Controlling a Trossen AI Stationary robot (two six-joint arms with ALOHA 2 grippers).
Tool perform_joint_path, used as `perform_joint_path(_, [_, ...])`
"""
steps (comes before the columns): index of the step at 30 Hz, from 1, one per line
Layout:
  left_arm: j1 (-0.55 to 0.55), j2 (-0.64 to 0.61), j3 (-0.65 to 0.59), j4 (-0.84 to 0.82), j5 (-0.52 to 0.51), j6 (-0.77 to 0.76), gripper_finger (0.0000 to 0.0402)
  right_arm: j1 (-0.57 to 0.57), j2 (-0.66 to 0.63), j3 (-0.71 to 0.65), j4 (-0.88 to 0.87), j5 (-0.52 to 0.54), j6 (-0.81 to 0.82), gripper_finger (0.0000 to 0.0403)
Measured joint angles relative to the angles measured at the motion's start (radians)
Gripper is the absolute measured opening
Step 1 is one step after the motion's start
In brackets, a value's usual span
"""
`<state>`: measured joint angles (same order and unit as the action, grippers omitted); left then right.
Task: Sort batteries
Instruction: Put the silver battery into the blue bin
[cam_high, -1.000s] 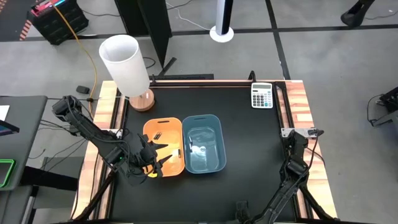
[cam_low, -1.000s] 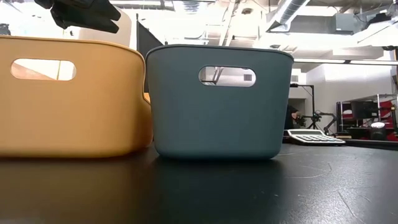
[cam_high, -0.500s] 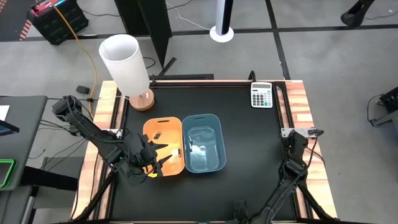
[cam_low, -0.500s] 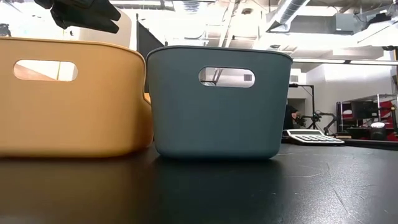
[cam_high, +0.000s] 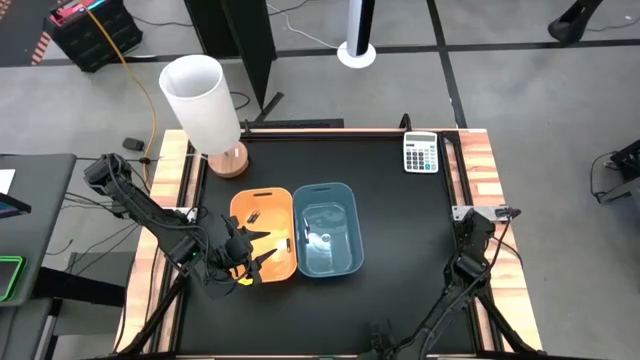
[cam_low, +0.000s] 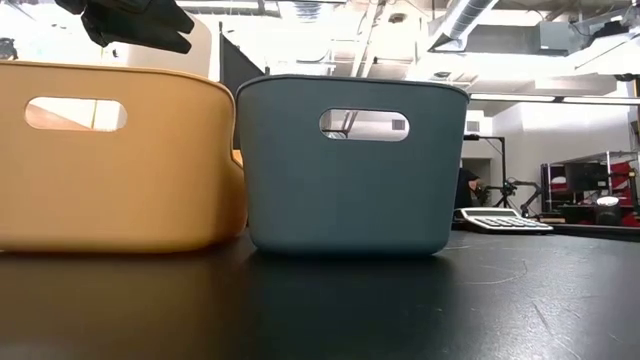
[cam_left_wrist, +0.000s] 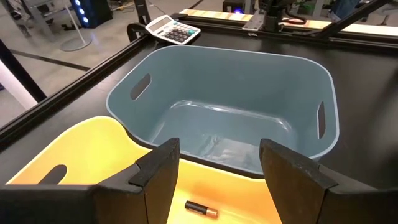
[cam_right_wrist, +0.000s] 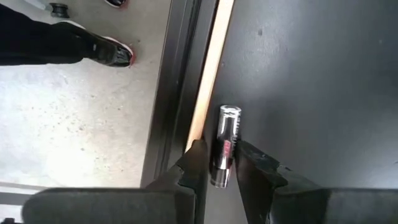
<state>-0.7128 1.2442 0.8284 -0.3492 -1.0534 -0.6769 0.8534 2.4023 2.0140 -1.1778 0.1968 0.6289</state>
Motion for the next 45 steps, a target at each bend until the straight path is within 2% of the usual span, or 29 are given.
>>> perform_joint_path(16, [0.0, 0.0, 0.0, 0.0, 0.0, 0.0, 0.0216, -0.019, 0.0, 0.001, 0.006, -0.019, -0.045, 0.0095])
perform_joint_path(27, [0.0, 0.0, 0.0, 0.0, 0.0, -0.002, 0.0216, -0.03, 0.0, 0.002, 0.012, 0.004, -0.047, 0.0046])
perform_joint_path(45, [-0.013, 0.0, 0.0, 0.0, 0.01, -0.016, 0.0216, -0.076, -0.001, 0.002, 0.018, 0.013, -0.076, 0.0043])
